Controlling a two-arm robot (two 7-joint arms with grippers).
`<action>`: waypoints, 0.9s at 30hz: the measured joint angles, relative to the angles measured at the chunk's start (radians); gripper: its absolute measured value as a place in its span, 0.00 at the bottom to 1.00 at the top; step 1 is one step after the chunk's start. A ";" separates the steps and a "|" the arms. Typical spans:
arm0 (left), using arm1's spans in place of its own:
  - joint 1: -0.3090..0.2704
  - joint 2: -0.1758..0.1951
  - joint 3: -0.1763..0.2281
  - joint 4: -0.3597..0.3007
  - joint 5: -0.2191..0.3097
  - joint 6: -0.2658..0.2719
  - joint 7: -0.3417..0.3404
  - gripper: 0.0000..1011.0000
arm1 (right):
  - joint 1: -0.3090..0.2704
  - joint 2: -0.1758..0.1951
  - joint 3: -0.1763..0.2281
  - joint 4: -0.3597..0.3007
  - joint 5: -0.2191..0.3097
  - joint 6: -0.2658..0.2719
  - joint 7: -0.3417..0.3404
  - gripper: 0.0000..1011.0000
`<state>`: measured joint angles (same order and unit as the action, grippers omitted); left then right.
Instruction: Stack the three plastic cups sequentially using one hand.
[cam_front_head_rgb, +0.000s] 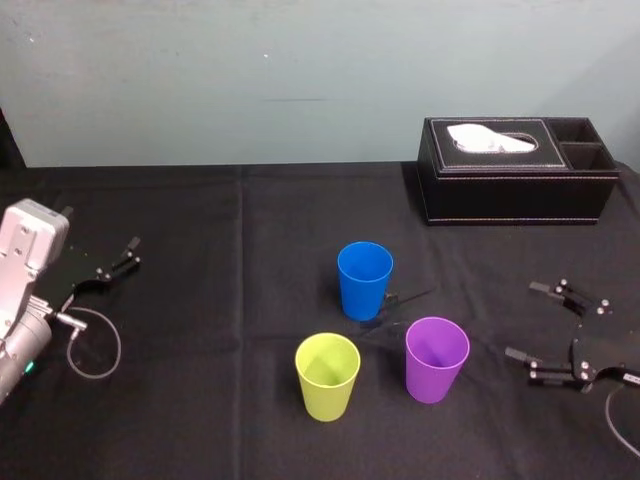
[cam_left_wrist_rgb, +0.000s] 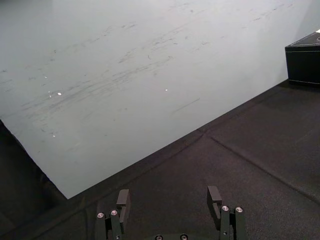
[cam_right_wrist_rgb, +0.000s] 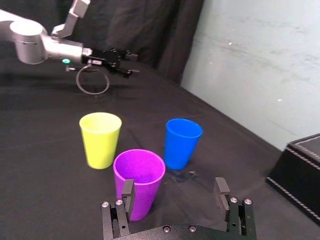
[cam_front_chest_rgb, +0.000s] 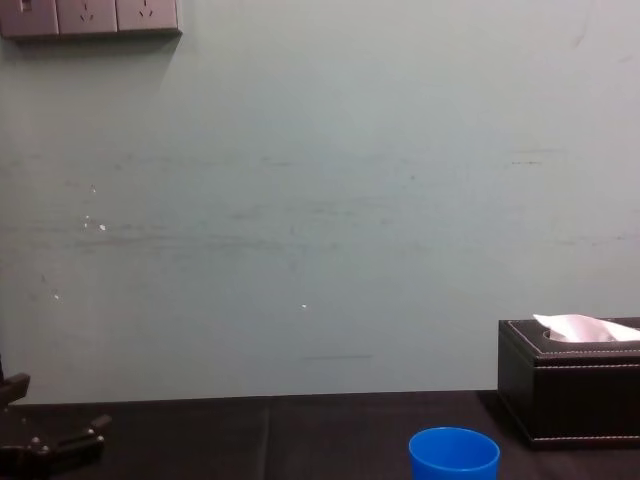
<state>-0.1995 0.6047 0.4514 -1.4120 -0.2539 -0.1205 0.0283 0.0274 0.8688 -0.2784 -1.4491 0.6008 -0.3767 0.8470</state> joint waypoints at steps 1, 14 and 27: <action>0.000 0.000 0.000 0.000 0.000 0.000 0.000 1.00 | 0.007 -0.004 -0.005 0.007 -0.001 0.005 0.013 0.99; 0.000 0.000 0.000 0.000 0.000 0.000 0.000 1.00 | 0.073 -0.048 -0.062 0.087 0.013 0.043 0.147 0.99; 0.000 0.000 0.000 0.000 0.000 0.000 0.000 1.00 | 0.129 -0.093 -0.130 0.161 0.022 0.073 0.206 0.99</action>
<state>-0.1995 0.6047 0.4513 -1.4119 -0.2539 -0.1205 0.0283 0.1562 0.7753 -0.4087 -1.2886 0.6230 -0.3040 1.0533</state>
